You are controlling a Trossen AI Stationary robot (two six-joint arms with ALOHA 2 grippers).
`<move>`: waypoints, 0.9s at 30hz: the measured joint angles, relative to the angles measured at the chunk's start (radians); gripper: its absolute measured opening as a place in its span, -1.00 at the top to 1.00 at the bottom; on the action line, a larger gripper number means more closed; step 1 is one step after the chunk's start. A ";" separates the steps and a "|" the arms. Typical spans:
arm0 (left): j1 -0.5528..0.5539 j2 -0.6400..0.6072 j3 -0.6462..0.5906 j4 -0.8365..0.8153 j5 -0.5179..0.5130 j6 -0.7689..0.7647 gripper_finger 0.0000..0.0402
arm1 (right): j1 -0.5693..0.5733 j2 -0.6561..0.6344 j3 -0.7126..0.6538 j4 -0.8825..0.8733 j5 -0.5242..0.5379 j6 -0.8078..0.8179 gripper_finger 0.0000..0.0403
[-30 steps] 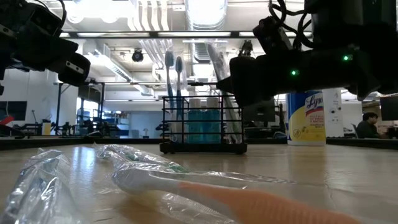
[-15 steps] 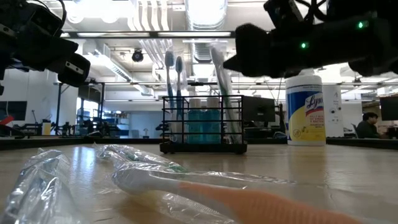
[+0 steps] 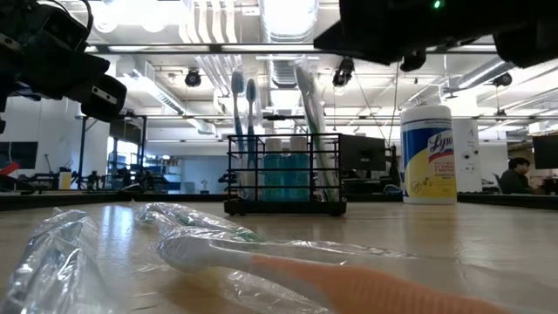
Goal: Pick & Place toothbrushing station
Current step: Put the green toothbrush into the black mesh organizer
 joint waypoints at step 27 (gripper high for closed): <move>0.000 0.000 0.000 0.000 0.001 -0.015 0.93 | 0.015 0.126 0.835 -1.701 -0.593 0.915 0.94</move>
